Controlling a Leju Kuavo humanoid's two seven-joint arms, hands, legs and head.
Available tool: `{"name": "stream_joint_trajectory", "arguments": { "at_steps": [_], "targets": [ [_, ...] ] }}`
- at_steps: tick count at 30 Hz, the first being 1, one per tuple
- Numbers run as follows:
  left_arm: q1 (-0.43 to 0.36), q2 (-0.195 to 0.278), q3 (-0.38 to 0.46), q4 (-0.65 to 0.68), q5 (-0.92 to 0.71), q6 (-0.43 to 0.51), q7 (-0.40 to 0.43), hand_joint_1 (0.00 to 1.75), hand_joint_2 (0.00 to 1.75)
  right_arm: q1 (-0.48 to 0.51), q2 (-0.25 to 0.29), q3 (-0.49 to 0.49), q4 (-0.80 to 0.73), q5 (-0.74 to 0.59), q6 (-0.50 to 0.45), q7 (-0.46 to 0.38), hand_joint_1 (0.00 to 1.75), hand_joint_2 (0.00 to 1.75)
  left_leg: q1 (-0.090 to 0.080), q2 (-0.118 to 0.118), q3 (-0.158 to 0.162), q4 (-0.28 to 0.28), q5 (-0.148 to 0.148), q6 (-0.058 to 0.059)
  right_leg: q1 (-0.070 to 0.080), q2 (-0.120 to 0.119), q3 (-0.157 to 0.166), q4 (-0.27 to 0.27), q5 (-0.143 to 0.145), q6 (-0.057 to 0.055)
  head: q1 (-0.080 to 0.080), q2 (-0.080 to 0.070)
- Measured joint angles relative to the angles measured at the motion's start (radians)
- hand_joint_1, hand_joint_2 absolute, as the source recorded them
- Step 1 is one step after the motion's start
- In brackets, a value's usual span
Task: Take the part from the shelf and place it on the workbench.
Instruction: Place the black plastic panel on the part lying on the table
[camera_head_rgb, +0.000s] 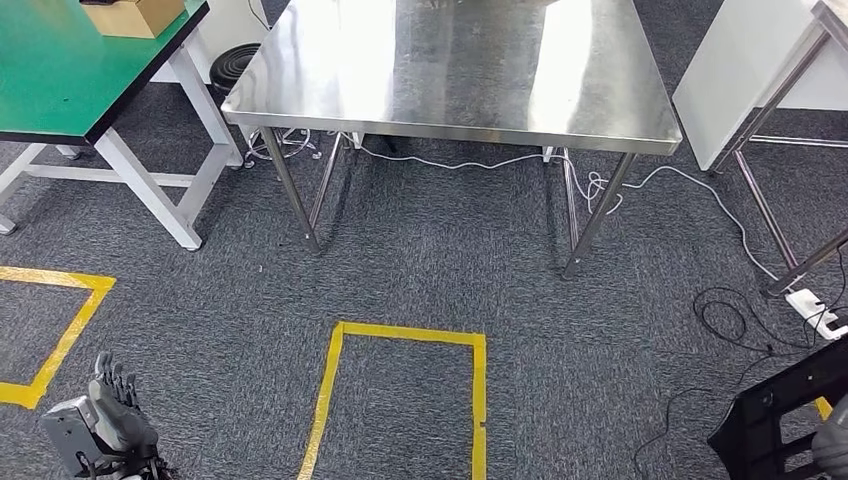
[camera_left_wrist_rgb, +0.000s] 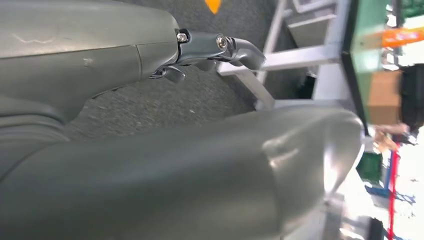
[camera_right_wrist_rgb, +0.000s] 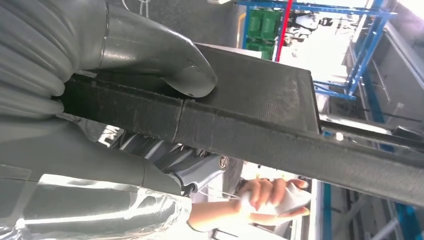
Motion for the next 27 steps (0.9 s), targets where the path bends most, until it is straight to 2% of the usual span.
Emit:
{"name": "stream_joint_trajectory", "arguments": {
  "at_steps": [1,2,3,5,6,7,9,10,12,13,14,15,16,17,18,19,20,21,22,25,27],
  "targets": [
    [0.004,0.001,0.003,0.005,-0.003,-0.004,0.0,0.0,0.0,0.0,0.001,0.0,0.005,0.001,0.001,0.0,1.75,1.75,0.01,0.003,-0.015,0.028,-0.002,-0.008,-0.001,0.0,0.0,0.0,0.0,0.0,0.0,0.0],
    [0.007,0.002,0.005,0.009,-0.006,-0.007,0.0,0.0,0.0,0.0,0.003,0.0,0.011,0.003,0.002,-0.001,1.75,1.75,0.02,0.005,-0.011,0.016,0.016,-0.014,-0.001,0.0,0.001,0.0,0.0,0.001,0.0,0.0],
    [0.009,0.003,0.006,0.013,-0.011,-0.011,0.0,0.0,0.0,-0.001,0.005,0.0,0.016,0.005,0.002,-0.002,1.75,1.75,0.026,0.007,0.013,-0.036,0.048,-0.017,-0.002,0.0,0.002,0.0,-0.001,0.002,0.0,0.0],
    [0.008,0.005,0.01,0.02,-0.018,-0.021,0.0,0.0,0.0,-0.003,0.01,0.0,0.024,0.012,0.003,-0.004,1.75,1.75,0.031,0.01,0.088,-0.181,0.11,-0.014,-0.001,0.0,0.004,0.001,-0.002,0.009,0.0,0.0],
    [0.008,0.006,0.01,0.024,-0.02,-0.026,0.0,0.0,0.0,-0.004,0.012,0.0,0.028,0.016,0.004,-0.005,1.75,1.75,0.029,0.01,0.112,-0.23,0.125,-0.009,0.001,0.0,0.004,0.001,-0.003,0.015,0.001,0.0],
    [0.008,0.008,0.011,0.028,-0.021,-0.031,0.0,0.0,0.0,-0.005,0.015,0.0,0.031,0.02,0.004,-0.007,1.75,1.75,0.025,0.011,0.125,-0.255,0.128,-0.002,0.001,0.0,0.004,0.001,-0.003,0.023,0.001,0.0],
    [0.008,0.01,0.011,0.034,-0.024,-0.037,0.001,0.0,0.0,-0.007,0.022,0.001,0.035,0.032,0.004,-0.01,1.75,1.75,0.018,0.01,0.126,-0.262,0.128,0.016,0.001,-0.002,0.003,-0.002,-0.002,0.04,0.001,0.0],
    [0.008,0.012,0.011,0.037,-0.026,-0.038,0.0,0.0,0.0,-0.007,0.025,0.002,0.037,0.038,0.003,-0.011,1.75,1.75,0.017,0.01,0.13,-0.271,0.134,0.026,0.001,-0.003,-0.001,0.002,-0.005,0.045,0.001,0.0],
    [0.006,0.013,0.012,0.041,-0.029,-0.039,0.0,0.0,0.0,-0.009,0.03,0.004,0.038,0.046,0.0,-0.012,1.75,1.75,0.018,0.011,0.137,-0.289,0.147,0.045,0.003,-0.002,-0.033,0.063,-0.039,0.043,0.004,0.0],
    [0.005,0.012,0.013,0.045,-0.03,-0.039,0.0,0.0,0.0,-0.009,0.032,0.005,0.04,0.047,-0.001,-0.013,1.75,1.75,0.018,0.012,0.137,-0.293,0.151,0.05,0.002,-0.001,-0.065,0.125,-0.069,0.037,0.006,0.0],
    [0.005,0.012,0.014,0.048,-0.031,-0.039,0.0,0.0,0.0,-0.009,0.034,0.005,0.041,0.048,-0.001,-0.013,1.75,1.75,0.017,0.011,0.135,-0.293,0.152,0.052,0.002,-0.001,-0.101,0.198,-0.1,0.033,0.007,0.0],
    [0.006,0.012,0.015,0.052,-0.031,-0.039,0.0,0.0,0.0,-0.009,0.035,0.005,0.043,0.048,-0.001,-0.013,1.75,1.75,0.016,0.011,0.133,-0.293,0.152,0.053,0.001,-0.001,-0.133,0.261,-0.121,0.033,0.007,0.0],
    [0.007,0.012,0.016,0.055,-0.031,-0.039,0.0,0.0,0.0,-0.008,0.037,0.005,0.045,0.048,-0.002,-0.013,1.75,1.75,0.015,0.01,0.131,-0.292,0.152,0.053,0.0,-0.001,-0.151,0.295,-0.129,0.038,0.007,0.0],
    [0.008,0.012,0.017,0.058,-0.032,-0.039,0.0,0.0,0.0,-0.008,0.038,0.005,0.046,0.048,-0.002,-0.013,1.75,1.75,0.015,0.009,0.13,-0.291,0.152,0.052,-0.001,-0.001,-0.149,0.29,-0.12,0.046,0.007,0.0],
    [0.009,0.012,0.017,0.06,-0.034,-0.038,0.001,0.0,0.0,-0.008,0.039,0.005,0.047,0.049,-0.002,-0.012,1.75,1.75,0.015,0.007,0.13,-0.289,0.151,0.05,-0.003,-0.001,-0.125,0.244,-0.097,0.055,0.007,0.0],
    [0.009,0.011,0.017,0.062,-0.038,-0.037,0.001,0.0,0.0,-0.008,0.039,0.005,0.047,0.05,-0.003,-0.012,1.75,1.75,0.015,0.005,0.129,-0.283,0.148,0.046,-0.006,-0.001,-0.087,0.172,-0.069,0.064,0.008,0.0],
    [0.009,0.011,0.017,0.064,-0.042,-0.036,0.001,0.0,0.0,-0.009,0.04,0.005,0.047,0.052,-0.003,-0.011,1.75,1.75,0.012,0.004,0.126,-0.273,0.143,0.04,-0.007,0.0,-0.05,0.104,-0.046,0.069,0.008,0.0],
    [0.009,0.011,0.017,0.065,-0.047,-0.036,0.001,0.0,0.0,-0.008,0.041,0.005,0.047,0.056,-0.003,-0.012,1.75,1.75,0.01,0.003,0.121,-0.263,0.137,0.033,-0.008,0.001,-0.024,0.056,-0.03,0.067,0.008,0.0],
    [0.01,0.011,0.017,0.065,-0.051,-0.037,0.001,0.0,0.0,-0.006,0.044,0.005,0.047,0.062,-0.005,-0.014,1.75,1.75,0.007,0.002,0.117,-0.254,0.133,0.028,-0.008,0.002,-0.011,0.031,-0.023,0.063,0.008,0.0],
    [0.015,0.011,0.016,0.065,-0.067,-0.033,0.001,0.0,0.0,0.002,0.055,0.005,0.044,0.094,-0.021,-0.03,1.75,1.75,0.01,0.003,0.111,-0.241,0.125,0.021,-0.01,0.004,-0.009,0.03,-0.02,0.047,0.006,0.0],
    [0.02,0.011,0.013,0.065,-0.075,-0.029,0.001,0.0,0.0,0.008,0.065,0.006,0.03,0.129,-0.04,-0.044,1.75,1.75,0.016,0.004,0.087,-0.186,0.088,0.011,-0.013,0.003,-0.008,0.029,-0.019,0.037,0.005,0.0]
  ]
}}
